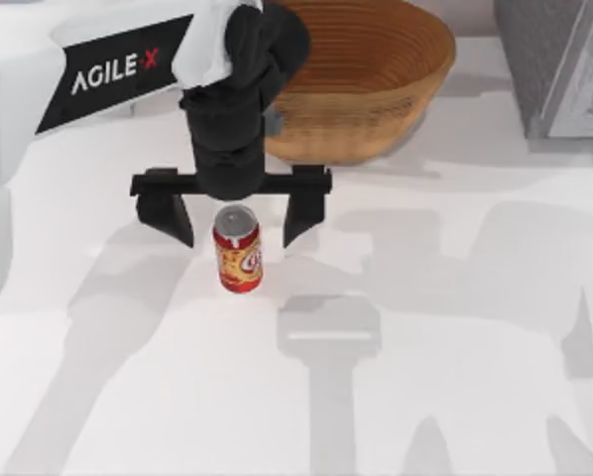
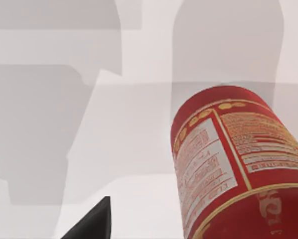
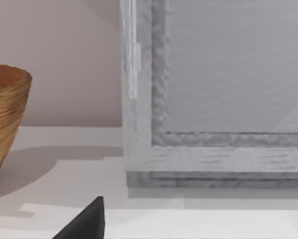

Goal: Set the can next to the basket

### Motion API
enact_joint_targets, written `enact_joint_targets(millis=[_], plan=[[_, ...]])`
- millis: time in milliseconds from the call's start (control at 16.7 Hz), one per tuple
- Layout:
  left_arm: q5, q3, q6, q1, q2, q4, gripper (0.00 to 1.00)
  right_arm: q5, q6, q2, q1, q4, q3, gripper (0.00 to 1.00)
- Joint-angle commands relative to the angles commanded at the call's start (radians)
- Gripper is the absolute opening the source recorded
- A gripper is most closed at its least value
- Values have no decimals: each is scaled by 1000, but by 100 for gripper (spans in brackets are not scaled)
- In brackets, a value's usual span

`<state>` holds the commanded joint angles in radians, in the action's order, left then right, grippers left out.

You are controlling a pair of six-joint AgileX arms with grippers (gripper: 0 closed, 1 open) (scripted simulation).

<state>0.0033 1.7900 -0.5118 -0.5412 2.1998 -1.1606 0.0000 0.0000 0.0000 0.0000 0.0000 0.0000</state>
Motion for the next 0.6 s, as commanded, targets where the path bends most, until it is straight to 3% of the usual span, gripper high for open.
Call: enact_joint_targets(millis=[600], plan=[[0, 132, -1, 1, -17, -149, 100, 0, 0, 0, 0, 0, 0, 100]])
